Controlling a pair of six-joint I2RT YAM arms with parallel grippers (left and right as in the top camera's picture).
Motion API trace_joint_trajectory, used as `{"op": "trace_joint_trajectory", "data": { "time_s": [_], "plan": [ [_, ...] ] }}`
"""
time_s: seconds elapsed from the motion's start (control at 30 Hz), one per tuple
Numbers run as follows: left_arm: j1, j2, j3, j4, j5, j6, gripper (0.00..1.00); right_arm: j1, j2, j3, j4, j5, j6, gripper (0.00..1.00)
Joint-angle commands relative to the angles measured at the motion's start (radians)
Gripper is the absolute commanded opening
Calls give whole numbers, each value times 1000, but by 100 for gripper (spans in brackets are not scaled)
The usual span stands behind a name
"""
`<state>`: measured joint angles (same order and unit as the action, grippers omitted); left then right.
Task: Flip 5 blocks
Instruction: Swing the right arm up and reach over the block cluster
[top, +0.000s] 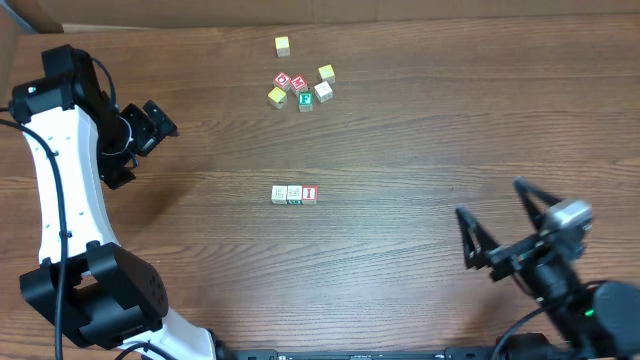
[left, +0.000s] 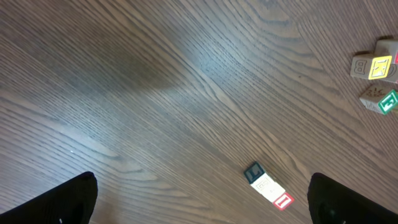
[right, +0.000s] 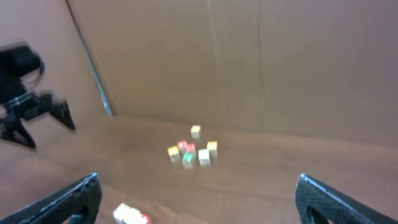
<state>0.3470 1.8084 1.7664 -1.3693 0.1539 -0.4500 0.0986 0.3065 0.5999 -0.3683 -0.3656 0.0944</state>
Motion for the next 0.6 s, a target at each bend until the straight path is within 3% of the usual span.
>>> {"op": "trace_joint_trajectory", "data": {
  "time_s": [0.0, 0.37, 0.57],
  "plan": [
    [0, -13, 18, -2, -6, 1, 100, -3, 212, 266, -116, 32, 12, 100],
    [0, -13, 18, -2, -6, 1, 100, -3, 1012, 1253, -713, 31, 14, 100],
    [-1, -13, 18, -2, -6, 1, 100, 34, 1389, 1616, -845, 3, 36, 100]
  ]
}}
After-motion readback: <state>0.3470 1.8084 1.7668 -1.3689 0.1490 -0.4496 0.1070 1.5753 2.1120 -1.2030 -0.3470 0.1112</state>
